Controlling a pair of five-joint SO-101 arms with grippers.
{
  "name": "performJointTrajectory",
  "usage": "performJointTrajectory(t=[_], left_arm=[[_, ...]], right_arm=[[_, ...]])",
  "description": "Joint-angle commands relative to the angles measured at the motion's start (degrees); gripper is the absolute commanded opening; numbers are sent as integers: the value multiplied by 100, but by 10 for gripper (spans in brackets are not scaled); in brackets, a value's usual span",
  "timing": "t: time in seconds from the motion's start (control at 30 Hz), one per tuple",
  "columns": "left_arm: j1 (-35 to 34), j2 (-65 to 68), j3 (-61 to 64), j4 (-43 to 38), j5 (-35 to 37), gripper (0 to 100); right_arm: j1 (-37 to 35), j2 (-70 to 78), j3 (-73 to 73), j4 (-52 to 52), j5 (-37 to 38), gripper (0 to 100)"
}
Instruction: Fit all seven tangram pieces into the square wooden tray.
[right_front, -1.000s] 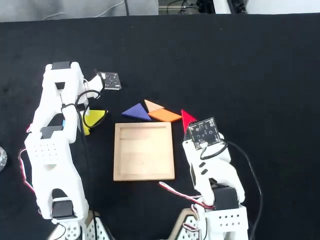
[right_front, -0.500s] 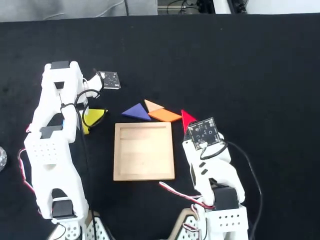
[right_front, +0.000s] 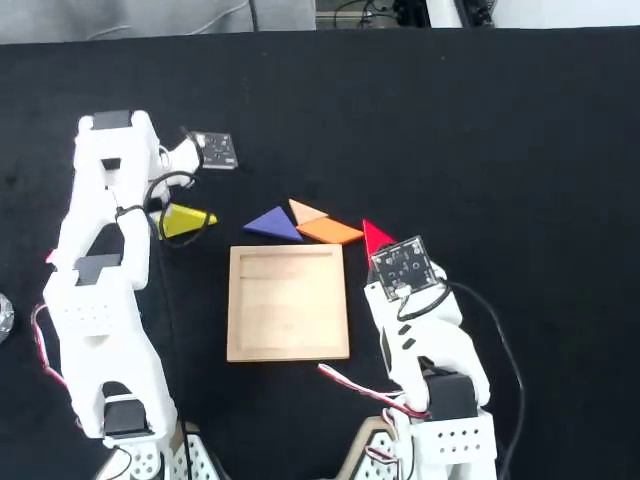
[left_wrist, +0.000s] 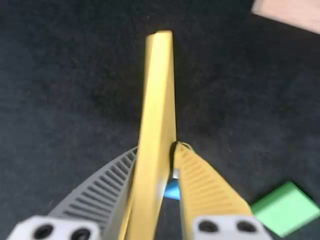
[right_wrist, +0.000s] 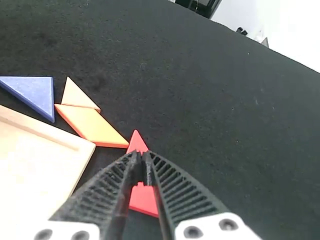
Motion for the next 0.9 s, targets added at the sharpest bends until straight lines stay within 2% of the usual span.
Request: performJointTrajectory(t=[0.0,0.2,0.4,0.67,0.8,0.87], left_arm=[[101,-624,-646,668,-527,95],[189,-1011,-1147,1336,-18,95],[163,-1064,-1376,1064,220,97],[242,-976,-1437,1029,220,98],[435,-1204,-1367,1582,105,98],[497,-1336,-1024,1547,35,98]], right_arm=[[70,-418,-4,18,70,12],[70,-418,-4,18,70,12],[70,-418,-4,18,70,12],[70,-418,-4,26,70,12],[70,-418,-4,26,70,12],[70,-418,-4,26,70,12]])
